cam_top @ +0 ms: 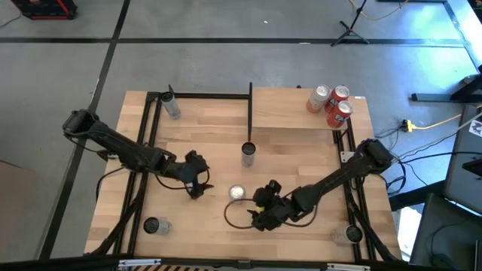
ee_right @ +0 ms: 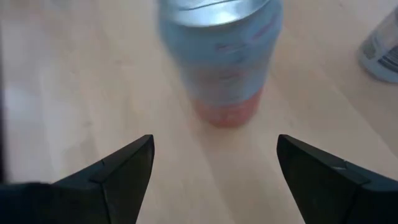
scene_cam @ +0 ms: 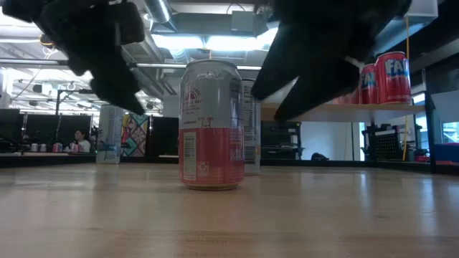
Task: Place canned beverage on shelf
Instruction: Put the orange can on the shelf aligned with the other orange soda can
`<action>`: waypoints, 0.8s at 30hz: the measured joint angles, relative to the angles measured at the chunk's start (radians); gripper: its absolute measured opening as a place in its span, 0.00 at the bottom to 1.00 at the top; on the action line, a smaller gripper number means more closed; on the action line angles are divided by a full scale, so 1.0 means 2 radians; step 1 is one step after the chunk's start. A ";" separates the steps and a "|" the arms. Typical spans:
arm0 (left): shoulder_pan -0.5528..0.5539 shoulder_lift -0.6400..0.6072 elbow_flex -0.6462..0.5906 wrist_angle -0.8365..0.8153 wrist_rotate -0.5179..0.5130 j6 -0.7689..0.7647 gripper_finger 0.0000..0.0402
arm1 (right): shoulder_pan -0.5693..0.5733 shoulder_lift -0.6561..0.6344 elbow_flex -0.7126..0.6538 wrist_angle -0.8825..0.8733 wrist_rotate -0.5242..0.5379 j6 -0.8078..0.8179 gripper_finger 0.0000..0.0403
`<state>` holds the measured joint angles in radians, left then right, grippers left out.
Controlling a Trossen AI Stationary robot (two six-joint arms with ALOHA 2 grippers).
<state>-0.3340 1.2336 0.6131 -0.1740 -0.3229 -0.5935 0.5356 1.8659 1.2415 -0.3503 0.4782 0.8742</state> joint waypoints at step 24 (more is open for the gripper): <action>0.009 0.131 -0.012 0.255 0.054 0.053 0.93 | -0.030 0.009 0.000 0.018 0.000 -0.006 0.81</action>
<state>-0.3152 1.4948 0.5900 0.3358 -0.2147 -0.4870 0.4747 1.8843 1.2415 -0.3153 0.4789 0.8623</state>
